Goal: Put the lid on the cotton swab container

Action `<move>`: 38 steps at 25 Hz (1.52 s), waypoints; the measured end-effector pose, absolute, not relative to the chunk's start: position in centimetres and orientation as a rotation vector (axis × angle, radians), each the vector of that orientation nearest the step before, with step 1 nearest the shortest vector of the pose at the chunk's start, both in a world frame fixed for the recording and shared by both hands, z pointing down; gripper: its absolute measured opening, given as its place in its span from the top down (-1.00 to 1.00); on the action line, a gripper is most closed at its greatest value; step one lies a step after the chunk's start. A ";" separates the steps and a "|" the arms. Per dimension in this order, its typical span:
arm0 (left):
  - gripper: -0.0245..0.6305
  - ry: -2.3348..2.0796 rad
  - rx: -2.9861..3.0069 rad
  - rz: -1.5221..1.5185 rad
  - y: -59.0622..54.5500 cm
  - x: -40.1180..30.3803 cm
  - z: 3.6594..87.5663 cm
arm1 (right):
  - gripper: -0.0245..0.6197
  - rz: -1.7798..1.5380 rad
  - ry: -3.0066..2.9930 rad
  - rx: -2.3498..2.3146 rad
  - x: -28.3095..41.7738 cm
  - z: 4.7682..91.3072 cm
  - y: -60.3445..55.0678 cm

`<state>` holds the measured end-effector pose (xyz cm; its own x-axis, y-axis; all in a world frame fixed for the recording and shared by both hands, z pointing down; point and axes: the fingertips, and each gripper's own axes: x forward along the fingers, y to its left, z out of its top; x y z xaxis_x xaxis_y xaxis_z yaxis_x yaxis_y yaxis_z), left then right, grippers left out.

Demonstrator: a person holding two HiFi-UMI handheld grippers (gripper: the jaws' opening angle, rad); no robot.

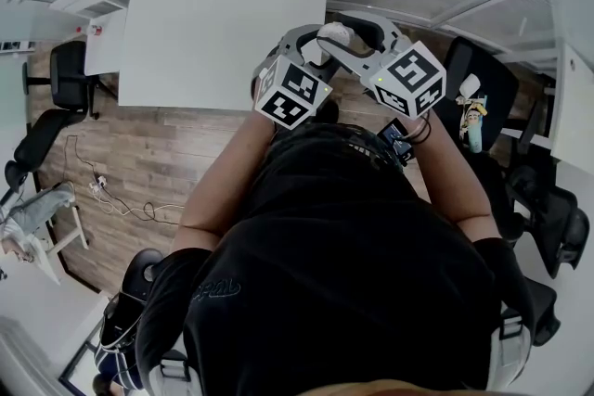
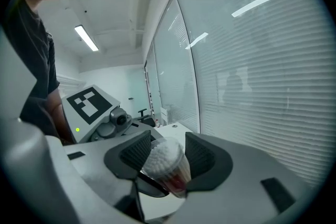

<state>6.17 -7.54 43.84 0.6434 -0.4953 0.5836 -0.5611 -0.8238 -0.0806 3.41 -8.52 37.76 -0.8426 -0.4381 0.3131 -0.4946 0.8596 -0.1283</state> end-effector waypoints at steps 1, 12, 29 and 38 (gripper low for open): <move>0.22 -0.887 2.748 0.926 -7.5 6.2 43.8 | 0.29 0.309 -2.763 0.709 3.5 37.7 -8.7; 0.24 -0.890 2.746 0.948 -7.8 5.9 44.0 | 0.21 0.343 -2.758 0.695 3.2 38.4 -8.9; 0.25 -0.900 2.732 0.980 -8.2 5.6 44.6 | 0.21 0.412 -2.768 0.717 3.5 38.6 -9.6; 0.25 -0.926 2.702 0.995 -8.9 4.7 44.9 | 0.21 0.419 -2.790 0.737 3.8 38.1 -10.0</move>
